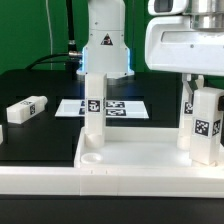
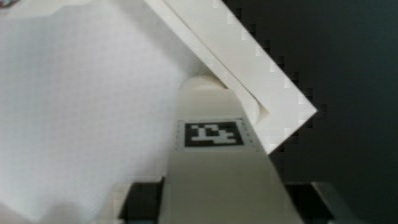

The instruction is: Assemble desk

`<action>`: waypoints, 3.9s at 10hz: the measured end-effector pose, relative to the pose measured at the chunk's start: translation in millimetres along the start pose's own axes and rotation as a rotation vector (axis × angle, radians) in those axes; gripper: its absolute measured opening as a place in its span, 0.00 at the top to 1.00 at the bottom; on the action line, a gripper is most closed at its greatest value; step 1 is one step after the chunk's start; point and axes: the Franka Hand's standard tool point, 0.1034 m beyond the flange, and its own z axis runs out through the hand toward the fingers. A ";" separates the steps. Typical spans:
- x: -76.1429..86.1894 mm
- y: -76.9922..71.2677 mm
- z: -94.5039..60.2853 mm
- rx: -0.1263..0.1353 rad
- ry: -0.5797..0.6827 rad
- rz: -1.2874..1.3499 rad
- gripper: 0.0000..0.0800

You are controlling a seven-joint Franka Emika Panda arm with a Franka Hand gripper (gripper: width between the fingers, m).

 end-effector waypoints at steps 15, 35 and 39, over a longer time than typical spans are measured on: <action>0.1 2.6 0.3 -0.017 -0.004 -0.710 0.19; 14.9 9.2 -1.3 -0.026 0.030 -0.561 0.64; 14.6 10.9 -0.8 -0.009 0.043 -0.167 0.64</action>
Offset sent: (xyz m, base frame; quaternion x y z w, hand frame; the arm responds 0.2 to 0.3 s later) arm 0.0000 0.0000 0.0000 0.0000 0.0000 0.1938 0.9810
